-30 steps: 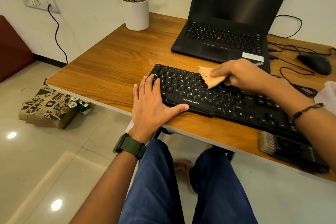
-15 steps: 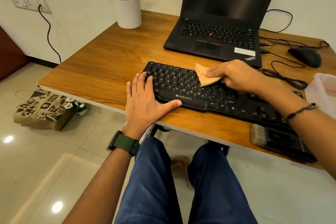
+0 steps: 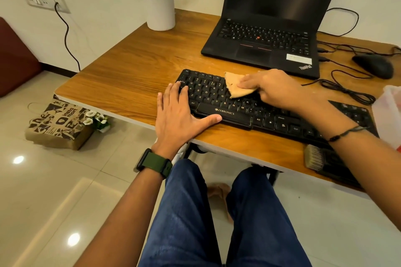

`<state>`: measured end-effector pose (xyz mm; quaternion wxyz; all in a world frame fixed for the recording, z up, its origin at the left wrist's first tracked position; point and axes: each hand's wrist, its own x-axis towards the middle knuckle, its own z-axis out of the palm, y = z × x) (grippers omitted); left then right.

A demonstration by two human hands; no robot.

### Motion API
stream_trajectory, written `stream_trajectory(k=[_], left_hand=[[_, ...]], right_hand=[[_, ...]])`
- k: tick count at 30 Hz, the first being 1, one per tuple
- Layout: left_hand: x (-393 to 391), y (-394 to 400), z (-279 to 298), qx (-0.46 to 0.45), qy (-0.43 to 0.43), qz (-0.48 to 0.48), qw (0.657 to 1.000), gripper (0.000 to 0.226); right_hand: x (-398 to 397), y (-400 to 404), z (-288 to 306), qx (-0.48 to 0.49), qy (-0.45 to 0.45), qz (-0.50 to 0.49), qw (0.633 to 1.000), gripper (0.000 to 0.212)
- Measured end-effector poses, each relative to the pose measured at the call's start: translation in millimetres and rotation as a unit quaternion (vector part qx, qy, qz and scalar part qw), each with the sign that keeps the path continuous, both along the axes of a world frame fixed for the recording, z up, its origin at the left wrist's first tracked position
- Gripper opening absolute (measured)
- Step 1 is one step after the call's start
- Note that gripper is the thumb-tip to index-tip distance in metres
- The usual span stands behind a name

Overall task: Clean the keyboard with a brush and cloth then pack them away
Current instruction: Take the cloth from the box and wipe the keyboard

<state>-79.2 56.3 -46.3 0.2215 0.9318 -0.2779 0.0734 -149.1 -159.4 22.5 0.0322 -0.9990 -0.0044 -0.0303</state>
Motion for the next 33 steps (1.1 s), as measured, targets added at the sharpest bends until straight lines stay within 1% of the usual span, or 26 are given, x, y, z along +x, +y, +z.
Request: stream_trajectory(k=[3, 5, 7, 9, 10, 13, 16, 19, 21, 23, 26, 28, 30, 33], left_hand=[[1, 0, -2, 0.001, -0.007, 0.001, 1.0, 0.126], [1, 0, -2, -0.001, -0.006, -0.002, 1.0, 0.124], [0, 0, -1, -0.001, 0.0, -0.005, 1.0, 0.122], [0, 0, 0, -0.001, -0.001, -0.005, 1.0, 0.119], [0, 0, 1, 0.001, -0.002, -0.004, 1.0, 0.118], [0, 0, 1, 0.002, 0.003, -0.006, 1.0, 0.118], [-1, 1, 1, 0.002, 0.004, -0.007, 1.0, 0.118], [0, 1, 1, 0.0, 0.002, -0.01, 1.0, 0.119], [0, 1, 0, -0.002, 0.0, -0.013, 1.0, 0.118], [0, 1, 0, -0.004, -0.001, -0.014, 1.0, 0.118], [1, 1, 0, -0.002, -0.003, -0.011, 1.0, 0.118], [1, 1, -1, -0.001, -0.006, -0.009, 1.0, 0.121], [2, 1, -2, -0.002, -0.007, -0.009, 1.0, 0.119], [1, 1, -1, -0.002, -0.005, -0.01, 1.0, 0.118]], right_hand=[[-24, -23, 9, -0.002, 0.044, -0.034, 0.998, 0.052], [-31, -31, 16, 0.013, 0.047, -0.065, 0.997, 0.05], [-27, -31, 19, 0.029, 0.002, -0.094, 0.995, 0.047], [-18, -23, 16, 0.028, -0.035, -0.096, 0.994, 0.044], [-14, -19, 13, 0.02, -0.029, -0.085, 0.996, 0.045], [-12, -16, -1, -0.01, 0.032, -0.061, 0.998, 0.051], [-30, -33, -2, -0.019, 0.044, -0.08, 0.996, 0.05], [-53, -45, 6, -0.004, 0.042, -0.1, 0.994, 0.047], [-59, -44, 12, 0.022, 0.025, -0.119, 0.992, 0.044], [-52, -40, 16, 0.036, -0.017, -0.139, 0.989, 0.043], [-30, -31, 13, 0.034, -0.05, -0.109, 0.992, 0.042], [-21, -26, 5, 0.012, -0.025, -0.078, 0.997, 0.044], [-24, -28, -1, -0.008, 0.014, -0.071, 0.997, 0.047], [-46, -42, -1, -0.008, 0.015, -0.08, 0.997, 0.047]])
